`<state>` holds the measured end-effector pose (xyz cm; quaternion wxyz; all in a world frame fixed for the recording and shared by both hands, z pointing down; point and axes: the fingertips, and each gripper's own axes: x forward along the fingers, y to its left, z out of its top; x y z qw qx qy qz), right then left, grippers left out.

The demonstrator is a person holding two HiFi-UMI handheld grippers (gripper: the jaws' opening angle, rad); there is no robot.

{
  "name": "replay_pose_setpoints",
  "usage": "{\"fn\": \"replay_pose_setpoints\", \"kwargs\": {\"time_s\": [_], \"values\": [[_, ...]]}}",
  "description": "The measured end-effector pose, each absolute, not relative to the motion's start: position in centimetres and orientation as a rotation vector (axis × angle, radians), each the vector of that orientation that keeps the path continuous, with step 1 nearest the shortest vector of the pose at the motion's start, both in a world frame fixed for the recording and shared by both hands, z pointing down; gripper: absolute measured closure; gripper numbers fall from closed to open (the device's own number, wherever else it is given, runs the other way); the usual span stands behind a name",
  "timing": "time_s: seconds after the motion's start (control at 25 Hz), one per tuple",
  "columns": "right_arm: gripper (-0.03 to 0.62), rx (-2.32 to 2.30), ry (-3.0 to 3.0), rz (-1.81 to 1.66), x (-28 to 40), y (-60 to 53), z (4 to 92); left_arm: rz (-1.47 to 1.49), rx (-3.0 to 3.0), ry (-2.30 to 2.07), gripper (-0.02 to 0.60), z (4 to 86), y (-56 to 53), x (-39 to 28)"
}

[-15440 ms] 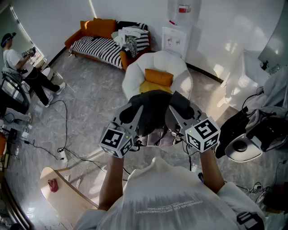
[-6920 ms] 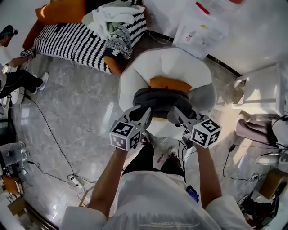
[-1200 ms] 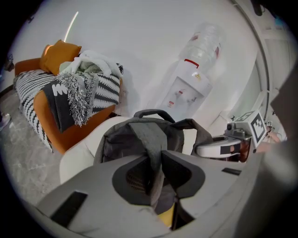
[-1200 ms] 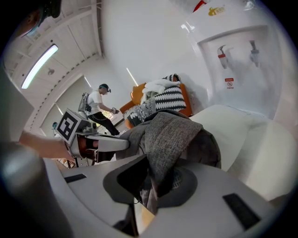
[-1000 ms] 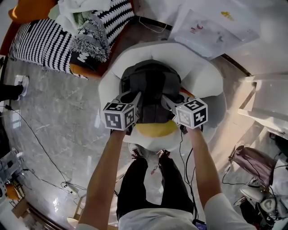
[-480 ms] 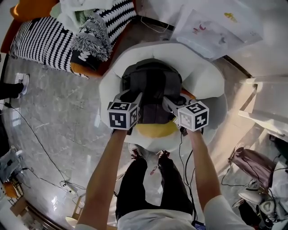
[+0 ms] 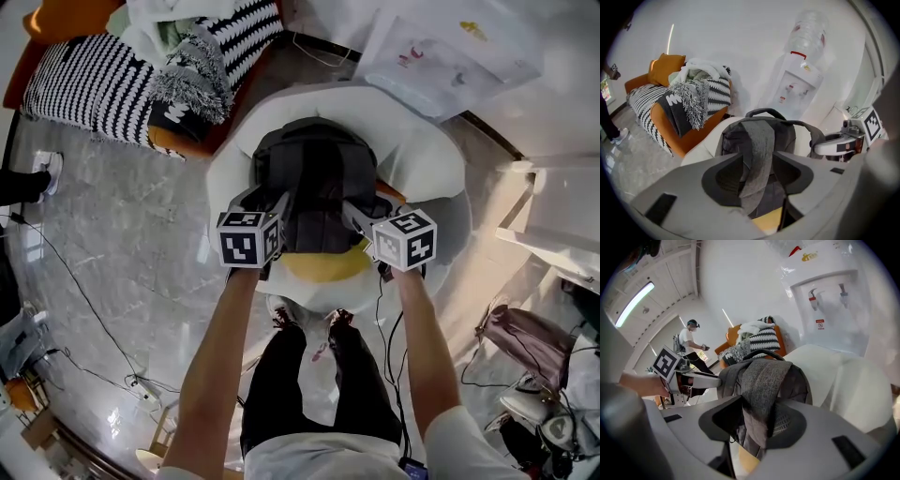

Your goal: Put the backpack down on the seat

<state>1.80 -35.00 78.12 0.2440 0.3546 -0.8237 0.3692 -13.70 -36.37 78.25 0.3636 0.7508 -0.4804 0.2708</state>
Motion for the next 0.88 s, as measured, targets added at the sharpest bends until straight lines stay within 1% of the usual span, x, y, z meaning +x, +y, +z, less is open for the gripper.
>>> {"fn": "replay_pose_setpoints", "kwargs": {"time_s": [0.24,0.36,0.88], "values": [[0.447,1.002,-2.228,1.017,2.8,-33.9,77.7,0.689,1.926,-1.253,0.365,77.2,-35.4,-14.1],[0.424,1.042,-2.207,1.033,3.7,-33.6,77.4,0.692,1.938,-1.260,0.365,76.3,-34.8,-14.2],[0.424,1.181,-2.160,1.066,7.9,-30.9,75.5,0.617,1.935,-1.306,0.366,73.2,-30.9,-14.5]]}}
